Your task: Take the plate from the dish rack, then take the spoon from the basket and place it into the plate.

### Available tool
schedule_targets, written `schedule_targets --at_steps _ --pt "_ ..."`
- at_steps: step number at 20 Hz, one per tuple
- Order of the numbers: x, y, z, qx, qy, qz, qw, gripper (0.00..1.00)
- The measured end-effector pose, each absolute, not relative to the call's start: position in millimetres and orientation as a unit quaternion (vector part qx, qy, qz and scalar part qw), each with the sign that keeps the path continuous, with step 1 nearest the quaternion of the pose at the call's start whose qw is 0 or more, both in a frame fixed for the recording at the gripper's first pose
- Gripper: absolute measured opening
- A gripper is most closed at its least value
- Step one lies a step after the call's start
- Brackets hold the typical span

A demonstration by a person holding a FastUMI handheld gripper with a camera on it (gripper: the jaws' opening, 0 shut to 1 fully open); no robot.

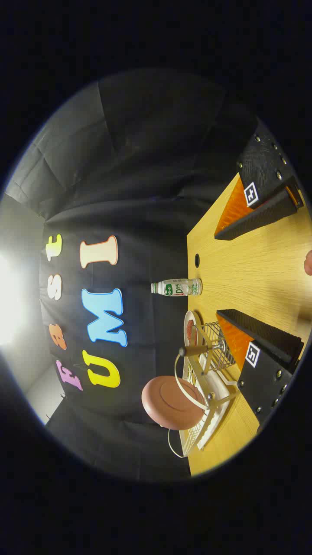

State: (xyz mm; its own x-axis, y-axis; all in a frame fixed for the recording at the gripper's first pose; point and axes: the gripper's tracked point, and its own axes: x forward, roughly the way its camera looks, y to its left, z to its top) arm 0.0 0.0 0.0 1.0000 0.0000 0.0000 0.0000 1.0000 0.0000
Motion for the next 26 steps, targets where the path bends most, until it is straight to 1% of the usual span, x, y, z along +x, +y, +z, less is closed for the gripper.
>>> schedule_targets --at_steps 4,7,12,17,23,26 --pt "40.1 -6.0 4.7 0.003 -0.003 -0.009 1.0 0.98" --pt "44.9 -19.4 28.5 0.008 -0.017 -0.031 0.999 0.97" --pt "4.4 -25.6 85.4 -0.015 -0.023 -0.047 0.999 0.97" --pt "-35.9 9.2 144.1 -0.012 -0.032 -0.043 0.999 0.97" --pt "-49.0 53.8 190.5 -0.013 -0.04 -0.05 0.998 0.97" --pt "-51.8 87.1 217.4 -0.016 -0.05 -0.031 0.998 0.97"
